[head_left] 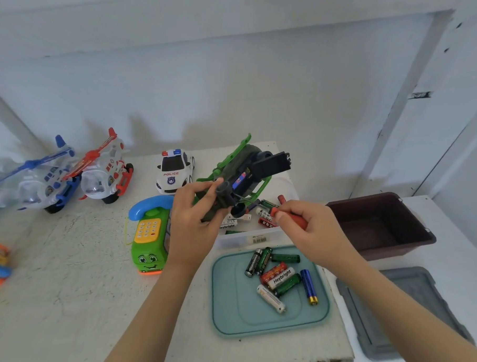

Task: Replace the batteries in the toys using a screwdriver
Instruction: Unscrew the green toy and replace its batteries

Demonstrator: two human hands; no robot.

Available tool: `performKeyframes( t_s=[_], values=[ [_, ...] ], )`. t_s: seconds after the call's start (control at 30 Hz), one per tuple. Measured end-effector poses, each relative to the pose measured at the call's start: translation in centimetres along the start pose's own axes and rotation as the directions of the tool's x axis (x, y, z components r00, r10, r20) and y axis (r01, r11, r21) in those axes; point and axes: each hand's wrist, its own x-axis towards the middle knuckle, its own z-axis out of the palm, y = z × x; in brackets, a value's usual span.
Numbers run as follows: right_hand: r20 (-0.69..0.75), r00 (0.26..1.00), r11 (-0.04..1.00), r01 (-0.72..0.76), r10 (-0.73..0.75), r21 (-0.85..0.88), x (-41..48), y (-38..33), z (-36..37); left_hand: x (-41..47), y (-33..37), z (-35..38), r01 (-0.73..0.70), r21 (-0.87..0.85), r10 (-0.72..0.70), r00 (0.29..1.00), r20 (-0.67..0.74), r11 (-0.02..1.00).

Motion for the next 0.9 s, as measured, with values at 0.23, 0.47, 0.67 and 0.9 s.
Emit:
performKeyframes(
  t_s=[0.23, 0.47, 0.67, 0.9],
  values=[
    [-0.109, 0.993, 0.999, 0.043, -0.039, 0.032, -0.7, 0.5, 0.8, -0.6, -0.5, 0.3, 0.085, -0.037, -0.086, 0.996, -0.038, 0.996],
    [-0.033, 0.997, 0.998, 0.064, -0.064, 0.0, -0.2, -0.1, 0.4, -0.9, -0.8, 0.1, 0.106, -0.09, -0.111, 0.992, -0.054, 0.99],
    [-0.008, 0.998, 0.998, 0.065, -0.065, -0.001, 0.1, 0.0, 0.9, -0.8, -1.1, -0.1, 0.113, -0.101, -0.118, 0.992, -0.05, 0.989],
    [-0.026, 0.997, 0.998, 0.07, -0.07, -0.004, -0.1, -0.1, 1.6, -0.7, -0.7, 0.0, 0.133, -0.069, -0.136, 0.99, -0.047, 0.989]
  ],
)
